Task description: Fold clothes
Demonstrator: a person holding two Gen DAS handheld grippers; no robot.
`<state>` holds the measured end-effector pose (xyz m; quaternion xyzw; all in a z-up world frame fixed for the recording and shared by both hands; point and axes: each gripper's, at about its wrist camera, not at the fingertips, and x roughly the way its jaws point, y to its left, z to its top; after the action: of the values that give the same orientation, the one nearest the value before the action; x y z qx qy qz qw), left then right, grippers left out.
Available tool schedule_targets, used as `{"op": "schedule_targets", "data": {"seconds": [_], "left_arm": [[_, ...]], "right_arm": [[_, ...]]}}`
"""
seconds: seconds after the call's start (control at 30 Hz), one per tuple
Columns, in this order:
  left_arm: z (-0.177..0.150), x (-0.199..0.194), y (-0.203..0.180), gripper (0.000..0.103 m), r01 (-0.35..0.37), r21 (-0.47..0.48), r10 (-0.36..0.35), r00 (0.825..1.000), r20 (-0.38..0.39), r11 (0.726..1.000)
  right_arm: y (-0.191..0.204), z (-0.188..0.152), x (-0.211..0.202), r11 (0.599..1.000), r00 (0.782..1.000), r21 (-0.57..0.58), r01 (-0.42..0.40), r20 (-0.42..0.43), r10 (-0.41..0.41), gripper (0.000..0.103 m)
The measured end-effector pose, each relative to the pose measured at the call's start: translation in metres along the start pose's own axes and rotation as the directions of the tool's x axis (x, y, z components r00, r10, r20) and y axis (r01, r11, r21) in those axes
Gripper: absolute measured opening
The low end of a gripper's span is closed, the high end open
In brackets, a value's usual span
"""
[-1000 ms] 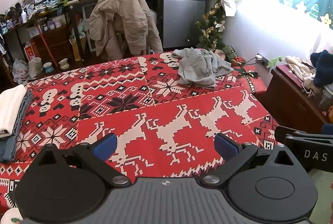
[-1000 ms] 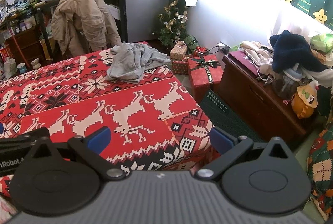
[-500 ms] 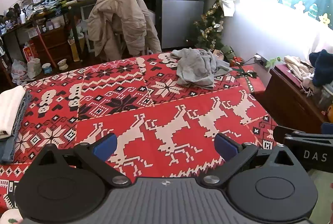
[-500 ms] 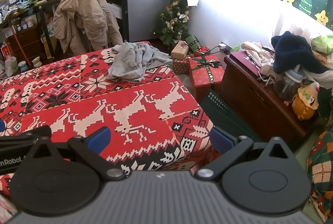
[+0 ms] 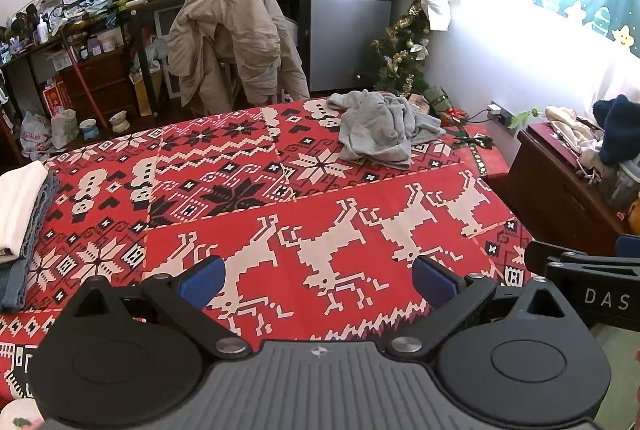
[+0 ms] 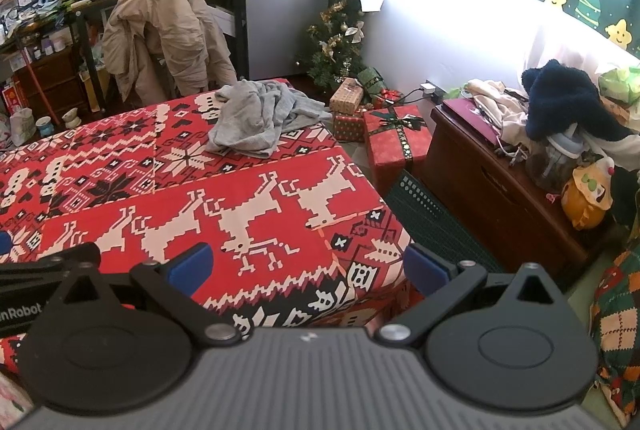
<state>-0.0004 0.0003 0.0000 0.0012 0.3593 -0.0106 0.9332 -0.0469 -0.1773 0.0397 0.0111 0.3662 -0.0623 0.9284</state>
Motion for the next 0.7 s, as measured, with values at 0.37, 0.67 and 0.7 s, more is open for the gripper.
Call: {"op": "schedule_targets", "data": {"seconds": [0.37,0.67,0.7], "left_arm": [[-0.0010,0.0004,0.0005,0.101,0.021,-0.005,-0.021,1.000,-0.006,1.000],[-0.0014,0.0018,0.0009,0.101,0.029,-0.013,-0.029,1.000,-0.009,0.999],[-0.0015,0.0021,0.0016,0.101,0.032,-0.019,-0.032,0.999,-0.009,0.999]], "right_arm": [[-0.0015,-0.0011,-0.0019,1.000,1.000,0.011,-0.005,0.016,0.005,0.102],[-0.0001,-0.0035,-0.0020,1.000,0.999,-0.001,0.011,0.032,-0.011,0.102],[-0.0002,-0.0037,-0.0020,1.000,0.999,-0.003,0.009,0.034,-0.009,0.102]]}}
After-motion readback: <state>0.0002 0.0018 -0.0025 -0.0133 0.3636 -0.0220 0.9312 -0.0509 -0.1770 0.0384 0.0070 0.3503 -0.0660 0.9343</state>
